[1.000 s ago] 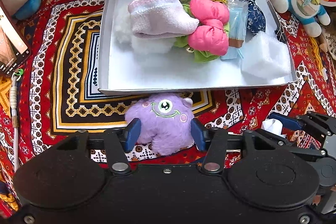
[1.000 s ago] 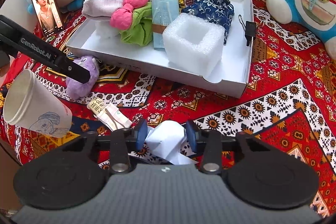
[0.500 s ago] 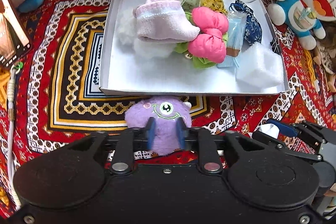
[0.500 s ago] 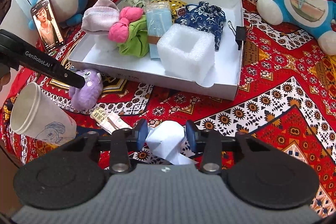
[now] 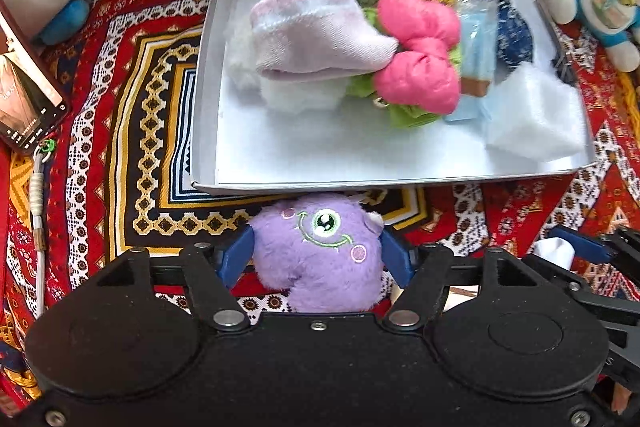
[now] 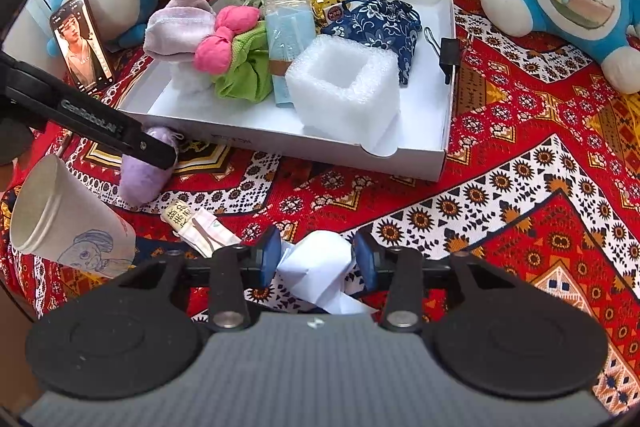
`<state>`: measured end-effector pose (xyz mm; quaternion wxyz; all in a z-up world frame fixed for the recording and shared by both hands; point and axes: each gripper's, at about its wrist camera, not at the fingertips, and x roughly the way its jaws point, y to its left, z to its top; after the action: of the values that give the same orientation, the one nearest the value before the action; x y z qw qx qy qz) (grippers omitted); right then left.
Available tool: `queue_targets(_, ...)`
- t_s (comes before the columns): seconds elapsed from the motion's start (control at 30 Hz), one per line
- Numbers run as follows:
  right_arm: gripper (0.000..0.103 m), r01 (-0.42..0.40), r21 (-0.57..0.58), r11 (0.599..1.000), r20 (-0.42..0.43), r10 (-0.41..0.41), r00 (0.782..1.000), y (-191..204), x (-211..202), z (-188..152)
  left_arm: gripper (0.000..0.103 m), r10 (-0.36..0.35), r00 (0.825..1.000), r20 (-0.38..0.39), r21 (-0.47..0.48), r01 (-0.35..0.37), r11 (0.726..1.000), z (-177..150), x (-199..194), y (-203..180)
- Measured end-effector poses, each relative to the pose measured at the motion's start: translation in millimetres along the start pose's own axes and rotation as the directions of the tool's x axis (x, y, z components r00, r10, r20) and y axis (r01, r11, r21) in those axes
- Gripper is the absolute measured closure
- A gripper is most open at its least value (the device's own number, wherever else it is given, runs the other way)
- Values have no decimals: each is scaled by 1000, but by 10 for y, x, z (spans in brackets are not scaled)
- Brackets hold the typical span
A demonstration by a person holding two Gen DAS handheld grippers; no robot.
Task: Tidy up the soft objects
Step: 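Lift and carry the plush toy with the left tool while the right tool carries the paper to the tray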
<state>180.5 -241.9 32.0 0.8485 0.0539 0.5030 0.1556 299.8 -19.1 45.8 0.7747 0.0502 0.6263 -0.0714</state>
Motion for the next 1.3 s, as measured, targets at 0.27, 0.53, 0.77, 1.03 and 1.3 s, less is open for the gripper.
queue_targets(0.27,58,0,5,1000,8,0,1000,-10,5,11,42,25,1000,5,25,-25,999,15,22,-33)
queue_targets(0.53,58,-2,2,1000,53,2,999,18,-105,47,54,-17,999,49,29,16,999,-36,-163,-49)
queue_targets(0.77,58,-13,24,1000,118,11,993,17,-271,113,68,-117,988,104,42,113,993,-109,-455,-93)
queue_targets(1.03,58,-17,69,997,200,2,980,-24,-434,204,68,-203,957,206,42,198,979,-131,-739,-60)
queue_targets(1.3,59,-44,120,992,259,12,966,-92,-522,334,68,-224,925,307,59,217,974,-118,-959,-36)
